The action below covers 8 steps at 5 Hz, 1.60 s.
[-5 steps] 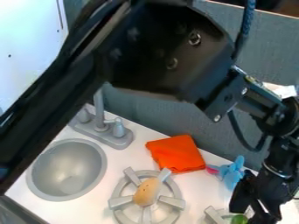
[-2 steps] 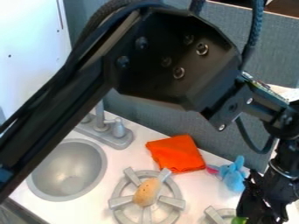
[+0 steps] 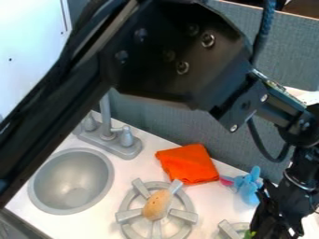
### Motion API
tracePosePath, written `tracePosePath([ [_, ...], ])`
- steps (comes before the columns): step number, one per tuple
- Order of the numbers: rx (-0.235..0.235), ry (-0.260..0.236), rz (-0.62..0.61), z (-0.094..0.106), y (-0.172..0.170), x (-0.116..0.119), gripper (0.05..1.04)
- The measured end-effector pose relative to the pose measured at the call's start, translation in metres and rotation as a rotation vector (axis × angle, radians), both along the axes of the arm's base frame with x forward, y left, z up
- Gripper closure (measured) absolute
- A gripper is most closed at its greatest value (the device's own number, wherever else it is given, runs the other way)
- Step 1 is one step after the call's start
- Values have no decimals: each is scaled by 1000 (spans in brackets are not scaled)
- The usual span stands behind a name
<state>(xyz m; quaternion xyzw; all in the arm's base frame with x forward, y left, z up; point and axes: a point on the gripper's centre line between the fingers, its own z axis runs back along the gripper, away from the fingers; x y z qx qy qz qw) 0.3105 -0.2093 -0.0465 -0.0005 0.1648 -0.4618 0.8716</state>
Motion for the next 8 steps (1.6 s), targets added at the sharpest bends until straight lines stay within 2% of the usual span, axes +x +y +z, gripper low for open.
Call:
tracePosePath([
  [1,6,-10,-16,8,4,-7,968],
  [2,29,-42,-67,19,-1,-19,983],
  [3,9,-128,-97,47,-3,-26,983],
  [4,-18,-171,-64,72,13,-33,983],
  [5,28,-147,95,71,46,-22,983],
  [6,124,-86,190,46,69,-13,983],
  [7,197,-15,229,22,77,-13,983],
  [8,229,56,227,3,80,-17,983],
])
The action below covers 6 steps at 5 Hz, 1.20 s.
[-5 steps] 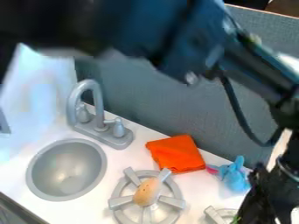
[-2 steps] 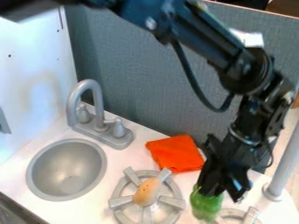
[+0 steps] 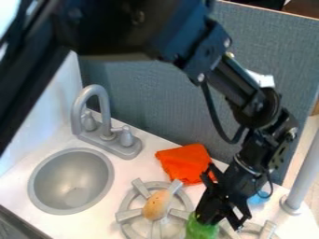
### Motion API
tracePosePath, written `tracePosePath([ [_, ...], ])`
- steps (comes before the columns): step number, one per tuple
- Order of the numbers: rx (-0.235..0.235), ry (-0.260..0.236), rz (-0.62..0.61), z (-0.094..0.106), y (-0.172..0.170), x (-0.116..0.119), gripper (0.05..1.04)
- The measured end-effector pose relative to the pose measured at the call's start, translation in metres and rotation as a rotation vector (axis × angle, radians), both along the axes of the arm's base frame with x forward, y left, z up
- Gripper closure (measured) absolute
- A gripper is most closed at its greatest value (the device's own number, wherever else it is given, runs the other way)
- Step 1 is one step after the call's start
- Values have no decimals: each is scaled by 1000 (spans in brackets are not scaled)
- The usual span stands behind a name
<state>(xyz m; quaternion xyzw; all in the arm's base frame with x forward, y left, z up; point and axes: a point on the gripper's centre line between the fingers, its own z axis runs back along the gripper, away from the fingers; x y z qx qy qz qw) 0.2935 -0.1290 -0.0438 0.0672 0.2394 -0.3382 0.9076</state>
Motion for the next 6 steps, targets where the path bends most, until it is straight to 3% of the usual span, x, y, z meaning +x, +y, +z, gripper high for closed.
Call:
tracePosePath([
  [2,43,107,9,-19,5,-14,983],
  [3,41,129,31,-21,10,-12,957],
  [5,-29,153,62,-26,25,-17,478],
  [6,-72,69,64,-2,24,-18,180],
])
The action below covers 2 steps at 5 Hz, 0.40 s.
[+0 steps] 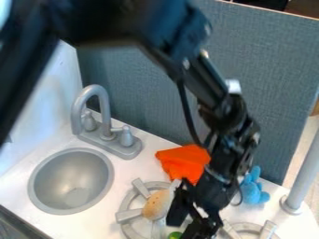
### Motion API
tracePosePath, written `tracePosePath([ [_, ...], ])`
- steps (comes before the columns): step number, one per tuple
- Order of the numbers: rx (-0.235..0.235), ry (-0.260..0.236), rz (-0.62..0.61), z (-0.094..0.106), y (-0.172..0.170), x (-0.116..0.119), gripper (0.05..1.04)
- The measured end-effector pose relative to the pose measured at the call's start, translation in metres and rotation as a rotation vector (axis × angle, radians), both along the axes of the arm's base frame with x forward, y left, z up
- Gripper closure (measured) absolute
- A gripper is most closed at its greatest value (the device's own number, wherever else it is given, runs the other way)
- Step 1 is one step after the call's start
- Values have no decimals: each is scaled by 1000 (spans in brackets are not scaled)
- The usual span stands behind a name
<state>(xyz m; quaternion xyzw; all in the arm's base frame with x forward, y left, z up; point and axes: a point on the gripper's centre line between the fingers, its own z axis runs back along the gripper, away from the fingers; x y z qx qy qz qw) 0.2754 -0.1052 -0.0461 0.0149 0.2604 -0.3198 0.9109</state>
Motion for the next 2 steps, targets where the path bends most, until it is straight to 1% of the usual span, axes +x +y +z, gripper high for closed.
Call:
tracePosePath([
  [1,-77,-105,-1,30,-10,13,70],
  [2,-168,-244,-16,47,-30,53,74],
])
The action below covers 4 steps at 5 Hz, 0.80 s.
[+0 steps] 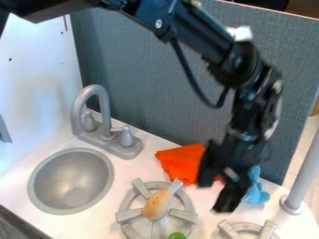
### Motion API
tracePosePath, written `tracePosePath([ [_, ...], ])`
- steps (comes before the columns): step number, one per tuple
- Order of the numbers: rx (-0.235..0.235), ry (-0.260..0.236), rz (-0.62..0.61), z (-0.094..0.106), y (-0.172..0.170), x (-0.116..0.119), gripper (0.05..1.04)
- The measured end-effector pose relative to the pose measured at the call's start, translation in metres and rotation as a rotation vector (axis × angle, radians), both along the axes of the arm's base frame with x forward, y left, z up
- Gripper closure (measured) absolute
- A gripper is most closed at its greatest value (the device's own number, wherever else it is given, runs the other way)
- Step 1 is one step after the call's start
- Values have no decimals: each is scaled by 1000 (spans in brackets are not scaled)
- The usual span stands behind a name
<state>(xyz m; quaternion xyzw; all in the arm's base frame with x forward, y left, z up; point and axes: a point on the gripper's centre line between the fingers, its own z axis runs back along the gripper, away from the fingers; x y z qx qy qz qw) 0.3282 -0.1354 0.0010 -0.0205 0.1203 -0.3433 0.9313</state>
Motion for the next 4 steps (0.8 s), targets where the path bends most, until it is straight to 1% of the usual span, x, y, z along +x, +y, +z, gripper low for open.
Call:
tracePosePath([
  [1,-72,-128,26,-11,-12,24,74],
  [2,-136,-351,171,-27,-13,56,75],
  [3,-138,-420,323,-43,-5,55,76],
  [4,-122,-450,462,-49,8,57,80],
])
